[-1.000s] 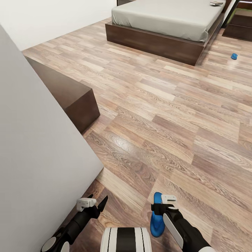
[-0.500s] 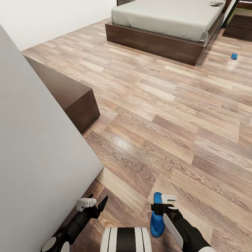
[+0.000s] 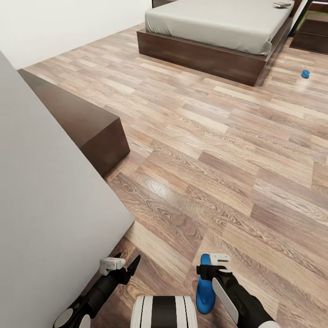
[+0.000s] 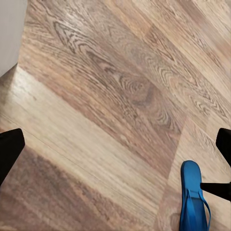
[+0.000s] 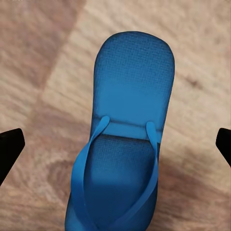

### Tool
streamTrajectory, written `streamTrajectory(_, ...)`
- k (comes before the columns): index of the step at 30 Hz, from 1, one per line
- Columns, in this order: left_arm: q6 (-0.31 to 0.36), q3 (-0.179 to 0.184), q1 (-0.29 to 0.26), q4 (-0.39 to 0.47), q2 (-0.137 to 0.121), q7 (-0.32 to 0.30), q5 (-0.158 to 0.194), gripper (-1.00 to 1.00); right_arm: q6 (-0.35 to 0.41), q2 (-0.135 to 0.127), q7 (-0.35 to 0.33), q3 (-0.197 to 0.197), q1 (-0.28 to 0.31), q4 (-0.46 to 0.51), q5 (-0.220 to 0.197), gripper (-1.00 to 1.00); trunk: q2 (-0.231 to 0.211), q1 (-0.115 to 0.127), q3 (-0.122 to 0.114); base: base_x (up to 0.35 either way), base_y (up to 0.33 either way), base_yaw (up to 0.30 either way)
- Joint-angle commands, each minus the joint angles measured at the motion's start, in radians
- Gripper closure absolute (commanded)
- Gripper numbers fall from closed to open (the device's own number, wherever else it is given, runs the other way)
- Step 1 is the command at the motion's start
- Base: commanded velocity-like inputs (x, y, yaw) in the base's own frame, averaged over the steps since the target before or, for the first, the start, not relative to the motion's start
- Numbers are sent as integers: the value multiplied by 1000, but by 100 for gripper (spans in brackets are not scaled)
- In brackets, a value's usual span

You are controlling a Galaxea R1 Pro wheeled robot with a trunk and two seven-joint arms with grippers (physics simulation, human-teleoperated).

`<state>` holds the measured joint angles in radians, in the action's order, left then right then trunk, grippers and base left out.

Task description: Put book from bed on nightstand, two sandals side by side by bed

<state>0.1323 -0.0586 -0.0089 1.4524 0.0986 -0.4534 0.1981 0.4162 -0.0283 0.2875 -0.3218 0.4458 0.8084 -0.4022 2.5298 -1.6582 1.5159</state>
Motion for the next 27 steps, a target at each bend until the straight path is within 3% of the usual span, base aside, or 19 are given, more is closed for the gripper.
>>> streamTrajectory(1,10,-3,0,1,1,-7,11,-100,3,-2,10,-6,1,2,-10,-100,0,0,1,5,0,0)
streamTrajectory(7,11,-3,0,1,1,-7,11,-100,3,-2,10,-6,1,3,-10,-100,0,0,1,2,0,0)
streamTrajectory(27,13,-3,0,1,1,-7,11,-100,3,-2,9,-6,1,3,-10,-100,5,-8,74,0,0,0)
